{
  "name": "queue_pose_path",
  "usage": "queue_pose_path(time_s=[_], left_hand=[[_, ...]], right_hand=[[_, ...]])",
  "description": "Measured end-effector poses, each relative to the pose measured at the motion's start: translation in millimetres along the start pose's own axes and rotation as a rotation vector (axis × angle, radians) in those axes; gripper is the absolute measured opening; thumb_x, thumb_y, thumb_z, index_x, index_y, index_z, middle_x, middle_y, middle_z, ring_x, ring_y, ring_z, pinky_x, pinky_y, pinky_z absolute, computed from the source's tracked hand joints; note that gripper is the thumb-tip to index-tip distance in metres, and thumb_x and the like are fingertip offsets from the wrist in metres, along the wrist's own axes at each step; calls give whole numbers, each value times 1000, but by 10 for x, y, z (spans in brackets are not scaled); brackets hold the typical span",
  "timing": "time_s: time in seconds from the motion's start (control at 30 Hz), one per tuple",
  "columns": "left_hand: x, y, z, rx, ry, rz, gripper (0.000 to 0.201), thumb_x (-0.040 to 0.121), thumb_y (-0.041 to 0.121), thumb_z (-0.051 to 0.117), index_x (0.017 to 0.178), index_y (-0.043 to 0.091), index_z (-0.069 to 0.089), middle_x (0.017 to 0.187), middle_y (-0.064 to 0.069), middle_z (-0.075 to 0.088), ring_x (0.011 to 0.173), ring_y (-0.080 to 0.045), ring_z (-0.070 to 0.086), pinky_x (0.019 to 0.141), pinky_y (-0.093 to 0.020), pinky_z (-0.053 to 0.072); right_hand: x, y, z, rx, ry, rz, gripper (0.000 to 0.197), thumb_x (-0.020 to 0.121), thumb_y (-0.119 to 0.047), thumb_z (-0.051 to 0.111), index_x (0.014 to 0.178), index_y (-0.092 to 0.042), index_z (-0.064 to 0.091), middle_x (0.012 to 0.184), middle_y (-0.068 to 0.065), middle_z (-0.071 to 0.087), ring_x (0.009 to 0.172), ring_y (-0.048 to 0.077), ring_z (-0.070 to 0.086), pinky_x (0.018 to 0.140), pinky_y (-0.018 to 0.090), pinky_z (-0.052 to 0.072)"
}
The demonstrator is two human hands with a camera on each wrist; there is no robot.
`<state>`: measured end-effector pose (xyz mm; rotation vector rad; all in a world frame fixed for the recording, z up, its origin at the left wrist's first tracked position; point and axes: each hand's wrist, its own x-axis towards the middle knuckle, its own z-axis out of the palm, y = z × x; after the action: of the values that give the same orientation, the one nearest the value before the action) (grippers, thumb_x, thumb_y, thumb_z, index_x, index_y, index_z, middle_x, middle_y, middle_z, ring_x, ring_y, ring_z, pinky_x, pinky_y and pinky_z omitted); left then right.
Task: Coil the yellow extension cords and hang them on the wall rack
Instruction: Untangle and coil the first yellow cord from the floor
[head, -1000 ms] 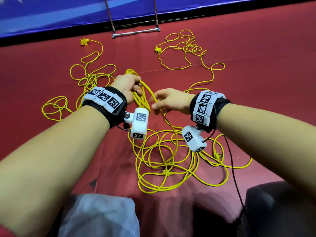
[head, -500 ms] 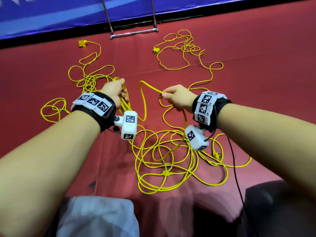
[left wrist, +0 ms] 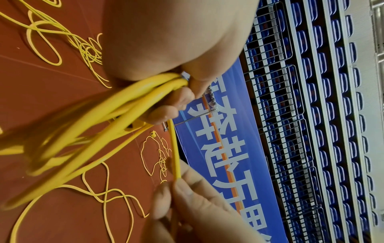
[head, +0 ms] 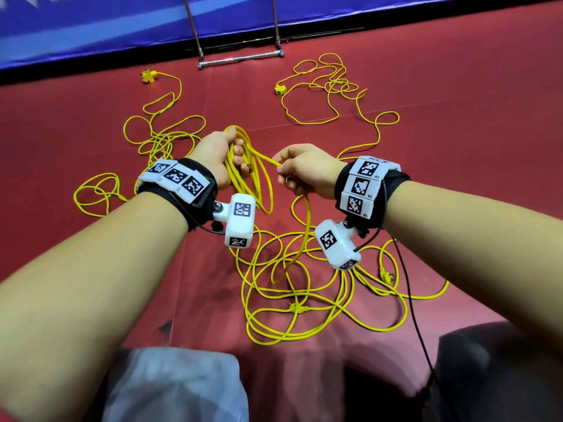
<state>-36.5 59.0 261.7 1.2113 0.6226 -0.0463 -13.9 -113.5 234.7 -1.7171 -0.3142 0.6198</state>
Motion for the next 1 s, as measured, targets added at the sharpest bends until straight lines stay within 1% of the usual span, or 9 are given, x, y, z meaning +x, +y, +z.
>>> queue_pose_path(time_s=[0.1, 0.17, 0.23, 0.33, 0.47, 0.57, 0.73, 0.87, 1.0], left_hand=[[-24, 3, 21, 18, -21, -22, 37, 104, 32, 39, 74, 14, 50, 53, 5, 42, 38, -10, 42, 50, -20, 45], [-46, -5, 31, 21, -41, -32, 35, 104, 30, 40, 75, 14, 51, 57, 4, 44, 39, -11, 44, 55, -25, 46], [-60, -14, 41, 22, -65, -31, 34, 105, 28, 38, 75, 14, 49, 56, 3, 42, 38, -11, 39, 52, -23, 42], [-71, -22, 70, 24, -92, -33, 35, 105, 29, 35, 74, 15, 45, 54, 3, 40, 37, -10, 31, 48, -18, 37], [-60, -48, 127, 39, -114, -52, 44, 105, 37, 32, 70, 15, 45, 59, 1, 37, 37, -11, 30, 52, -23, 33], [-54, -63, 159, 66, -125, -65, 42, 103, 37, 37, 70, 14, 47, 61, -1, 36, 36, -12, 32, 52, -25, 35], [-67, -87, 201, 163, -159, -29, 29, 102, 25, 46, 77, 12, 50, 61, -2, 44, 36, -9, 34, 42, -20, 37], [-38, -124, 210, 213, -129, -29, 24, 101, 22, 50, 78, 14, 50, 58, -1, 43, 37, -8, 33, 39, -20, 36], [-54, -159, 264, 213, -135, -44, 27, 103, 22, 44, 78, 13, 49, 45, 0, 43, 34, -9, 34, 39, -19, 35]], right_hand=[[-19, -13, 7, 11, -9, -18, 16, 96, 2, 44, 105, -8, 52, 69, 8, 59, 43, 12, 43, 40, 17, 31], [-28, -23, 10, 33, -9, -32, 15, 98, 1, 43, 101, -9, 53, 71, 8, 60, 44, 13, 43, 40, 17, 31], [-34, -40, 16, 78, -13, -42, 16, 99, 1, 42, 96, -10, 54, 70, 8, 61, 45, 13, 43, 41, 17, 30], [-27, -66, 42, 120, -21, -56, 15, 98, 1, 42, 98, -9, 54, 72, 9, 61, 45, 13, 43, 42, 18, 29], [-26, -100, 98, 122, -38, -66, 14, 99, -1, 42, 106, -6, 53, 73, 8, 62, 45, 12, 43, 41, 18, 30], [-55, -108, 120, 110, -48, -72, 15, 99, -1, 42, 111, -6, 49, 75, 10, 63, 44, 12, 44, 40, 17, 29], [-74, -122, 112, 116, -54, -60, 11, 101, -2, 41, 98, -12, 43, 75, 11, 66, 43, 13, 43, 41, 18, 30], [-72, -142, 127, 108, -113, -56, 20, 101, -2, 37, 87, -9, 48, 78, 14, 66, 41, 11, 42, 40, 18, 31], [-103, -181, 139, 138, -121, -46, 28, 101, -2, 31, 81, -4, 51, 69, 14, 63, 38, 10, 39, 37, 16, 28]])
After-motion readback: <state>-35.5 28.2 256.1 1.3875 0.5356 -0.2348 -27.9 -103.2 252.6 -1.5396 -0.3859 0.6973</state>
